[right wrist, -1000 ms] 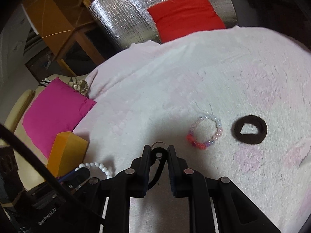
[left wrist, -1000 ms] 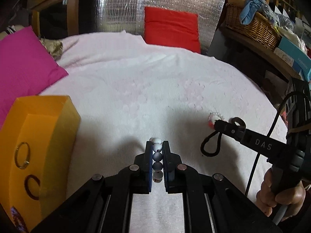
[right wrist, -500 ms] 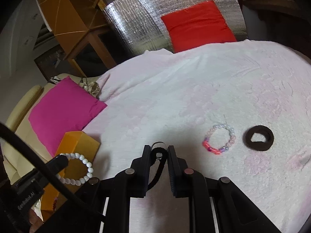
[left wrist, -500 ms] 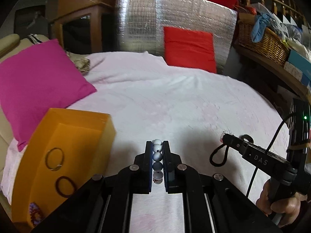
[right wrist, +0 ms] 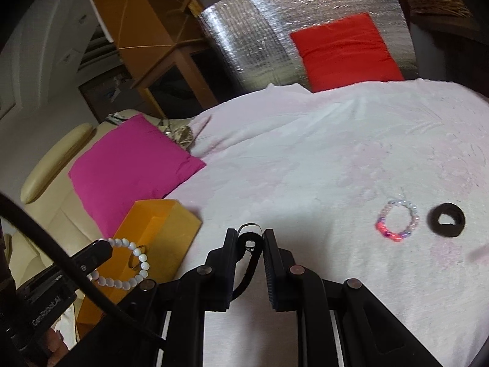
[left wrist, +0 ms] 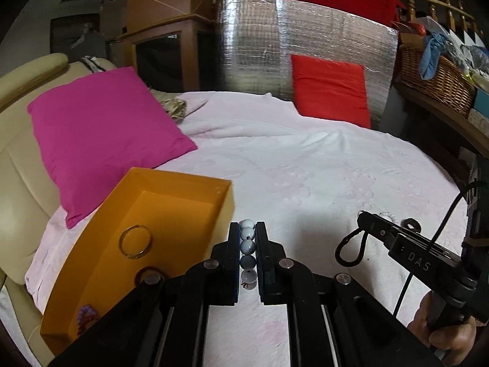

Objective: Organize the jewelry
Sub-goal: 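Carry the white bracelet with the left tool over the orange box while the right tool carries the clip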

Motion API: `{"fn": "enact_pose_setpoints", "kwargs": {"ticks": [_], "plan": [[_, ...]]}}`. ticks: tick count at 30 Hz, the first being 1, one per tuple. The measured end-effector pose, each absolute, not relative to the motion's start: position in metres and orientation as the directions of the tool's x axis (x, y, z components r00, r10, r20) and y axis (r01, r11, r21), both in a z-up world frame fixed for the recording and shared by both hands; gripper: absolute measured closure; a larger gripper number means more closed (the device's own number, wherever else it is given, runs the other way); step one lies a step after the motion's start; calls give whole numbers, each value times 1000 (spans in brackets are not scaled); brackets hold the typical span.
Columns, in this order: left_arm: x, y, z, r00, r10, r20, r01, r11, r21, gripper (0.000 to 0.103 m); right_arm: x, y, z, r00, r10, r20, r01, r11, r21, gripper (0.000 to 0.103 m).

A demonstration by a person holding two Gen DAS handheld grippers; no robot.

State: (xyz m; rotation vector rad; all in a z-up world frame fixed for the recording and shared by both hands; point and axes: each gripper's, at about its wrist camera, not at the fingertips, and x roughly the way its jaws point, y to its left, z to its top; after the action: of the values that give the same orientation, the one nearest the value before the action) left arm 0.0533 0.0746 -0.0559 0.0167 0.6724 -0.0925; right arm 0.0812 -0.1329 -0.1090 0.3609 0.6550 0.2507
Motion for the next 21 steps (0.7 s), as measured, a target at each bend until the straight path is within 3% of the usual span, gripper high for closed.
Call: {"fn": "enact_pose_setpoints", "kwargs": {"ticks": [21], "plan": [[37, 106, -46, 810, -21, -586, 13, 1000, -17, 94, 73, -95, -104, 755, 399, -520, -197, 895, 400, 85]]}}
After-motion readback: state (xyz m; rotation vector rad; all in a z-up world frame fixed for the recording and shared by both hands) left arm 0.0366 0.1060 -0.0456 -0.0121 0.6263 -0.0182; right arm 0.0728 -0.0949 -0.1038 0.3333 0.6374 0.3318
